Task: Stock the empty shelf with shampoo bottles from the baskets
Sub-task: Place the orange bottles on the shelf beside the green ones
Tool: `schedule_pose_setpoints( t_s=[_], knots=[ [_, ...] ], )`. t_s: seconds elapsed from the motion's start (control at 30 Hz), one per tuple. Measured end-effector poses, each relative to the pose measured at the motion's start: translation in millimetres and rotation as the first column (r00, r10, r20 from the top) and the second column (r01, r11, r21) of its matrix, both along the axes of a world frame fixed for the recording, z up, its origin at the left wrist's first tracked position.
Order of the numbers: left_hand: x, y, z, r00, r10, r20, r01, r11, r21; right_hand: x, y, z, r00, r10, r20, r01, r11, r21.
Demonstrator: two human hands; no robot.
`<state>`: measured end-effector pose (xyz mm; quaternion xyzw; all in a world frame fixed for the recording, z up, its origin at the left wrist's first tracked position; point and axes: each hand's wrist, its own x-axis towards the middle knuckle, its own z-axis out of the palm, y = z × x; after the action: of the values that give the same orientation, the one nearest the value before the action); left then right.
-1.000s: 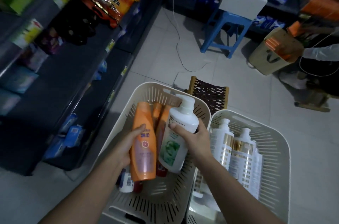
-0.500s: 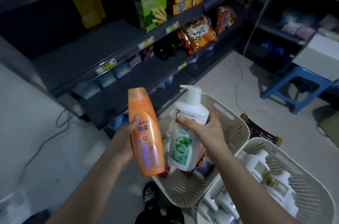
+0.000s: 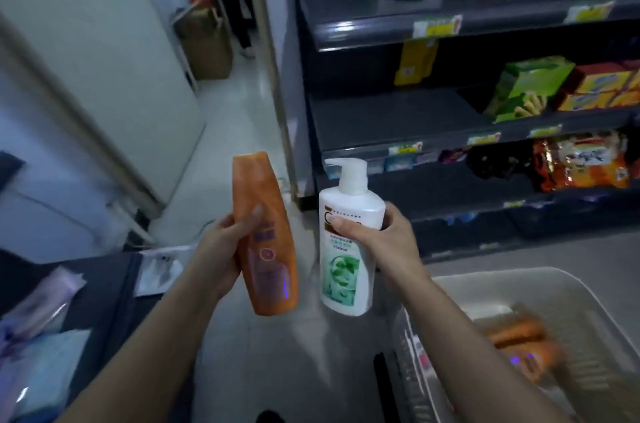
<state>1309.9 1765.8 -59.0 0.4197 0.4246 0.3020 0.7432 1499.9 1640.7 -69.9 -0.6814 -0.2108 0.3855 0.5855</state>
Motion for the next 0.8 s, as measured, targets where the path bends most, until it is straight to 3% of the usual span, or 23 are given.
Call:
schedule_pose_setpoints(
  t_s=[0.17,0.4,0.53,0.8],
  knots=[
    [-95,30,26,0.984,0.177,-0.004,-0.175,0.977,0.121,-72,71,21,0.972,0.23,0.036,-0.231,0.972,0.028],
    [-212,51,69,0.889,0.451,0.082,-0.456,0.854,0.251,-180,159,64,0.862,0.494,0.117,-0.505,0.857,0.101],
    [-268,58,96,0.814,0.564,0.139,-0.573,0.741,0.349,-240,201,91,0.766,0.627,0.144,-0.643,0.749,0.161],
    [-356,57,144,0.666,0.71,0.229,-0.731,0.561,0.389,-344,265,144,0.603,0.767,0.218,-0.787,0.527,0.321]
  ],
)
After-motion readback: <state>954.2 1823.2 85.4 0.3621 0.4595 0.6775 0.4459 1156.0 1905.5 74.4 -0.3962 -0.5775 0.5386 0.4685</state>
